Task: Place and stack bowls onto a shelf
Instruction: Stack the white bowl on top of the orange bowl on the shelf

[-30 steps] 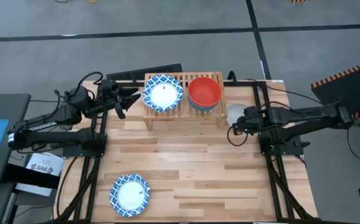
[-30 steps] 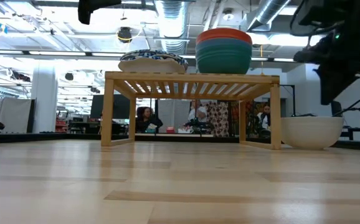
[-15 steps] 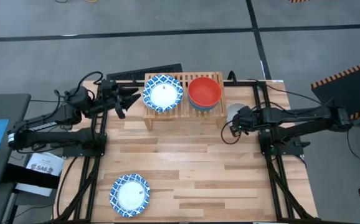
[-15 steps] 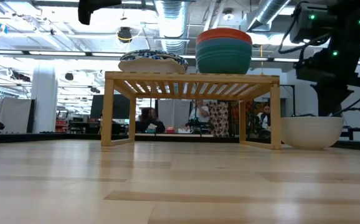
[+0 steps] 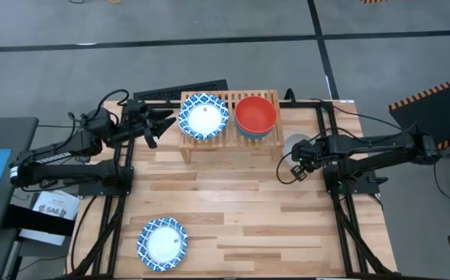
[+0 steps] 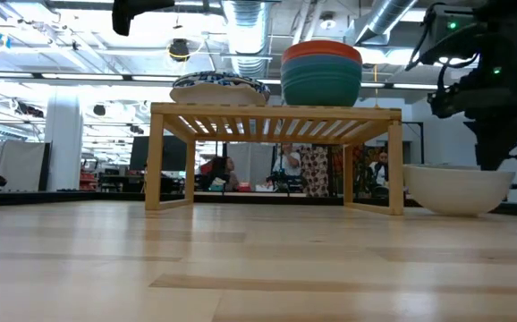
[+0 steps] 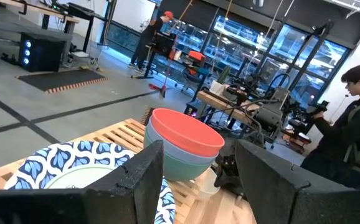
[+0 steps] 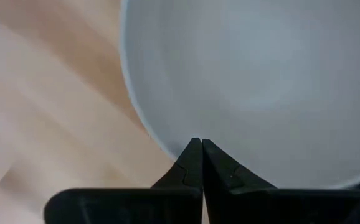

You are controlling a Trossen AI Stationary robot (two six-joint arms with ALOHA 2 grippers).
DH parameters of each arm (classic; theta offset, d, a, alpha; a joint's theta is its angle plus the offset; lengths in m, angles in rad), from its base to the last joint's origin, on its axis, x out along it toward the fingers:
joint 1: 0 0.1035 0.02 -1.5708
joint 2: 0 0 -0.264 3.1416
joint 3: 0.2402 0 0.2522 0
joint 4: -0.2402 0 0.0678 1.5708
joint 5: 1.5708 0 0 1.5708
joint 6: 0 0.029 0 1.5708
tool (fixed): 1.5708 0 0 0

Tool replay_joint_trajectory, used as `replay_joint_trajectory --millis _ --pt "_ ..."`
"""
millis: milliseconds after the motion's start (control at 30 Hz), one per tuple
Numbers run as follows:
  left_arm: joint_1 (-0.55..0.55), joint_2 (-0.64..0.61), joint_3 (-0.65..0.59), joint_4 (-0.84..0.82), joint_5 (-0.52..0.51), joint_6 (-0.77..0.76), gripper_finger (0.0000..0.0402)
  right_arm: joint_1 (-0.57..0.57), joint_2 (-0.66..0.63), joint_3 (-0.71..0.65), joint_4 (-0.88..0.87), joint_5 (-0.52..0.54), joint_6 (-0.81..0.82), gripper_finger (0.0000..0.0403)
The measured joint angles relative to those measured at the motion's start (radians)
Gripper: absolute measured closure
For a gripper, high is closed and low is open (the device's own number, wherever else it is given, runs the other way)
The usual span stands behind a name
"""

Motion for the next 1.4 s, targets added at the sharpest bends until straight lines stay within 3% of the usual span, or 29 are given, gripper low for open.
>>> replay_joint_trajectory --millis 267,467,700,900,1100,1400 --pt "0.0 0.0 0.0 0.0 0.0 -0.001 0.0217 0.091 0.0 0.0 -0.005 -0.139 -0.015 0.0386" --pt "0.0 0.0 0.0 -0.001 0.0 -0.002 0.0217 0.223 0.0 0.0 0.024 -0.219 0.075 0.0386" --pt "0.0 0.0 0.0 -0.004 0.001 -0.003 0.0217 0.402 0.027 0.001 0.271 -0.204 0.242 0.0386" --pt "0.0 0.0 0.0 -0.004 0.001 -0.003 0.0217 0.497 0.175 0.001 0.536 -0.175 0.314 0.0386" --pt "0.0 0.0 0.0 -0.004 0.002 -0.003 0.0217 0.523 0.387 0.028 0.81 -0.17 0.33 0.0386" --pt "0.0 0.0 0.0 -0.004 0.002 -0.003 0.0217 0.473 0.551 0.267 0.83 -0.18 0.127 0.0386"
